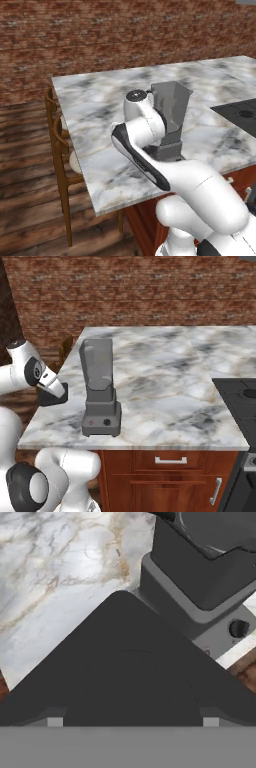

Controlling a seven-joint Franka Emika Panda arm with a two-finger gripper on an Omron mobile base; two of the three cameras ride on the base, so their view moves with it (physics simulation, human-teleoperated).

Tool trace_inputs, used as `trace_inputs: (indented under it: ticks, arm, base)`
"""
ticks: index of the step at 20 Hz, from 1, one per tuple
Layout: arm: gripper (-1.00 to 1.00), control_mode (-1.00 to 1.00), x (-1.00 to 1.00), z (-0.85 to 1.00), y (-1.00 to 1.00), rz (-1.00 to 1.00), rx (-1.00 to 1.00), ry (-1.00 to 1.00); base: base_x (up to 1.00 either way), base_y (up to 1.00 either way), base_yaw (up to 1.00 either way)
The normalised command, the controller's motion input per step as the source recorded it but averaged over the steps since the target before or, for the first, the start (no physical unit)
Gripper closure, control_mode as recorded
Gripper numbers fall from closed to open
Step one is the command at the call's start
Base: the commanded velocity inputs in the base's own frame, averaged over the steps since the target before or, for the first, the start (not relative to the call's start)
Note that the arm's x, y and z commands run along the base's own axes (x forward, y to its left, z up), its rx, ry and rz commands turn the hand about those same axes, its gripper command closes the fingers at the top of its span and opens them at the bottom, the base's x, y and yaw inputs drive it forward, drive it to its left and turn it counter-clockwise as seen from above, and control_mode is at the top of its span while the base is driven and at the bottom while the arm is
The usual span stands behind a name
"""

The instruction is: Grab the lemon and onion from the fridge, place them in the blender, close the lid, and turn on the blender to create a marinade.

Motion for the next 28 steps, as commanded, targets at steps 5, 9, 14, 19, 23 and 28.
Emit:
trace_inputs:
  ticks: [5, 9, 14, 19, 23, 28]
  arm:
    - [1.00, -1.00, -0.05, 0.98, 0.00, 0.06, 0.00, 0.00]
    - [1.00, -1.00, 0.00, 0.91, 0.00, 0.04, 0.00, 0.00]
    - [1.00, -1.00, 0.00, 0.78, 0.00, 0.01, -0.02, 0.00]
    - [1.00, -1.00, 0.00, 0.46, -0.05, 0.00, -0.01, -0.02]
    - [1.00, -1.00, 0.06, 0.18, -0.25, 0.00, 0.00, -0.03]
    - [1.00, -1.00, 0.07, 0.06, -0.34, 0.00, 0.00, -0.09]
  base:
    - [0.00, 0.00, 0.00]
    - [0.00, 0.00, 0.00]
    - [0.00, 0.00, 0.00]
    - [0.00, 0.00, 0.00]
    - [0.00, 0.00, 0.00]
    - [0.00, 0.00, 0.00]
